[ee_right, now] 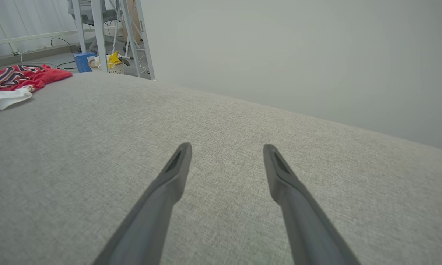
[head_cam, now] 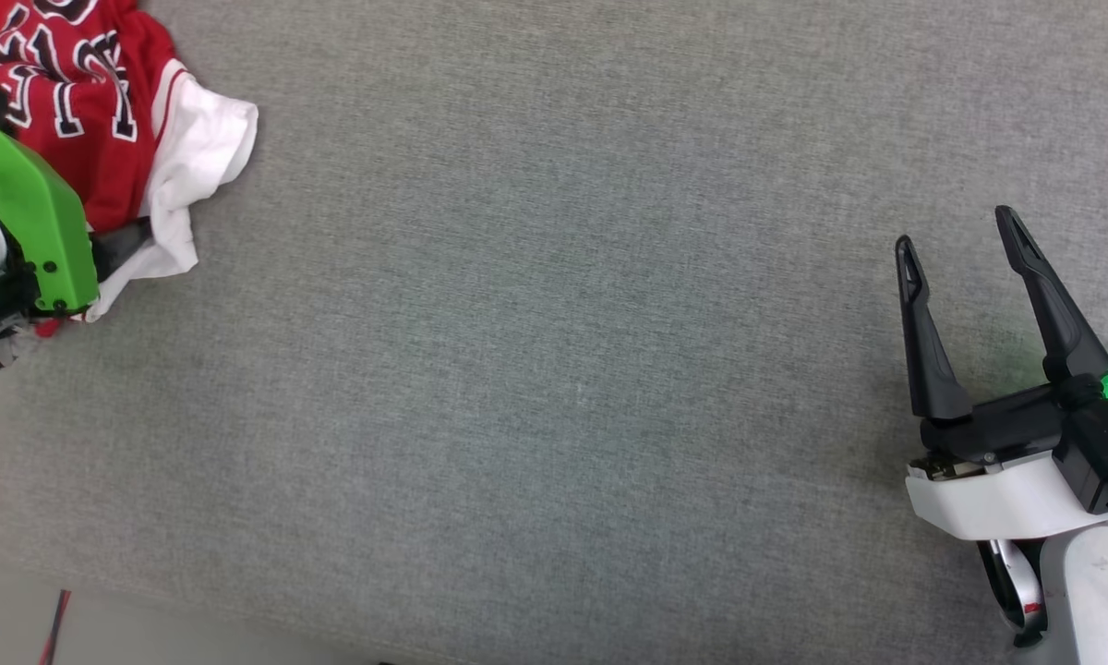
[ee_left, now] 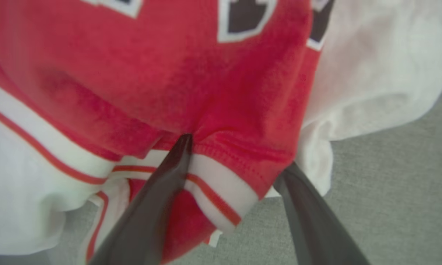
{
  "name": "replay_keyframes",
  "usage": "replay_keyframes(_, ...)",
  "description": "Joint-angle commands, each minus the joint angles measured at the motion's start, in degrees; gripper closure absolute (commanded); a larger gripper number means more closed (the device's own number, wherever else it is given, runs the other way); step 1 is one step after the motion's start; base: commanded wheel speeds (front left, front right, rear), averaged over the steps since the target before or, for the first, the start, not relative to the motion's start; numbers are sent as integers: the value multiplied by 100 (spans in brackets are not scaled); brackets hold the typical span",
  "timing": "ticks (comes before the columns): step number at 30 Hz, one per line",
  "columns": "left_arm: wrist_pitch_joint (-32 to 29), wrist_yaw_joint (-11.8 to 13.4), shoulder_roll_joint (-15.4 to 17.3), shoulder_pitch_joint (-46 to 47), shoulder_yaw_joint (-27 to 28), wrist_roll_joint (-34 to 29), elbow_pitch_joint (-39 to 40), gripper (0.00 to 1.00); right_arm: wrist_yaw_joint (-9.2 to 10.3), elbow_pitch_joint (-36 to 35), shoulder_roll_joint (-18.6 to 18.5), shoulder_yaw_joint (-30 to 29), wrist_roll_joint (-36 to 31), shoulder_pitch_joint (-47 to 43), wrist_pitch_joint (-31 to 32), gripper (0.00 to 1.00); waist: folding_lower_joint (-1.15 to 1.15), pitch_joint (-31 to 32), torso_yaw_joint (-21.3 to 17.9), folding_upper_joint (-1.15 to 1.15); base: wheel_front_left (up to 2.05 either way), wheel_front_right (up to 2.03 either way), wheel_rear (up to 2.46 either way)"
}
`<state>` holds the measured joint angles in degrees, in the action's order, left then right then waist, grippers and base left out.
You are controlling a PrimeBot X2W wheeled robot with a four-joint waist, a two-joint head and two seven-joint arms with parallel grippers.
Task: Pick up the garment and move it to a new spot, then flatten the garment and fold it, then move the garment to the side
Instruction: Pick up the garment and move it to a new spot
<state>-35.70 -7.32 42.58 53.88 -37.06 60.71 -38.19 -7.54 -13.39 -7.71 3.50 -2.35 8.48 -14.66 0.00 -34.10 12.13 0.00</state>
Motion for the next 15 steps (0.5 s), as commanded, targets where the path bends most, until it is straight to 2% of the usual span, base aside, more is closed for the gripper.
replay_keyframes(1,-123,-16,-195,-24,-165,66,-109,0,5,-29,-17,-6,0,102,-34,0,0,-51,-63,0,0,0,0)
replay_keyframes(4,-178,-16,-310,-33,-309,98,-240,0,5,-13,2,4,13,87,-34,0,0,-46,-89,0,0,0,0)
replay_keyframes(5,-169,-16,-334,-27,-341,109,-260,51,5,-5,6,8,20,81,-34,0,0,-38,-89,0,0,0,0)
replay_keyframes(6,-149,-16,-358,-17,-386,113,-279,88,5,11,7,14,28,75,-34,0,0,-18,-87,0,0,0,0)
replay_keyframes(7,-129,-16,-375,-12,-418,131,-279,100,5,25,8,18,35,70,-34,0,0,2,-82,0,0,0,0)
replay_keyframes(11,164,-16,-322,33,-449,231,-216,100,5,84,36,38,94,59,-34,0,0,185,-58,0,0,0,0)
replay_keyframes(12,453,-16,-165,99,-524,242,-19,100,5,151,82,57,148,38,-34,0,0,420,-31,0,0,0,0)
replay_keyframes(15,677,-16,27,164,-634,244,271,100,5,217,144,85,208,4,-34,0,0,657,-19,0,0,0,0)
